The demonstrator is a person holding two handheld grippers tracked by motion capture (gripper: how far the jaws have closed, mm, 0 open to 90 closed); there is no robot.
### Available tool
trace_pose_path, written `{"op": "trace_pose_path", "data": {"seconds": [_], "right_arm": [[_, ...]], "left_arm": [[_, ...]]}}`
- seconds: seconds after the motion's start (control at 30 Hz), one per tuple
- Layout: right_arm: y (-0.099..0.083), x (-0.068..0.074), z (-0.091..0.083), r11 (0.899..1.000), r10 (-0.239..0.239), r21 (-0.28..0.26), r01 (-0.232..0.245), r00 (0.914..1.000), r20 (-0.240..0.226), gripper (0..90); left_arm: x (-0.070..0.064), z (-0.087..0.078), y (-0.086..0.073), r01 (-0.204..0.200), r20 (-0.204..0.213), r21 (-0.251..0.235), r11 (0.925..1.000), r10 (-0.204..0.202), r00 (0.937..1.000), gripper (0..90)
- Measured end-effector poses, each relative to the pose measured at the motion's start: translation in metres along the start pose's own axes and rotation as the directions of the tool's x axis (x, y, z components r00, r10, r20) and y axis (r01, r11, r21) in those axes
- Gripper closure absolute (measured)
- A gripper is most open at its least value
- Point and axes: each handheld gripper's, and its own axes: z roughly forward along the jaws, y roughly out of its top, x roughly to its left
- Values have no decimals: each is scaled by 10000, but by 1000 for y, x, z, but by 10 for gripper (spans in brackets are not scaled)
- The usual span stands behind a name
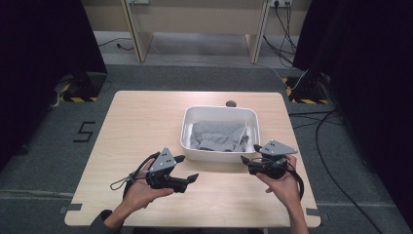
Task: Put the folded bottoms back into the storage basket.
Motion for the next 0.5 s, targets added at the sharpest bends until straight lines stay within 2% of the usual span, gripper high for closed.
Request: {"op": "trace_pose_path", "data": {"seconds": [0.23, 0.27, 0.33, 0.5], "right_arm": [[-5, 6, -7, 9999, 0, -145, -1, 10000, -74, 379], [-5, 7, -8, 9998, -41, -171, 39, 9999, -122, 378], [-6, 8, -8, 9997, -29, -237, 26, 9999, -166, 378], [-10, 8, -6, 9996, -14, -283, 5, 9994, -335, 379]], "left_arm": [[3, -6, -10, 262, -147, -262, 9993, -266, 9995, 235], [4, -6, -13, 174, -195, -94, 9998, -176, 9997, 235], [6, -8, -15, 238, -332, -163, 9996, -243, 9992, 235], [8, -9, -24, 291, -351, -33, 9996, -292, 9990, 235]]}}
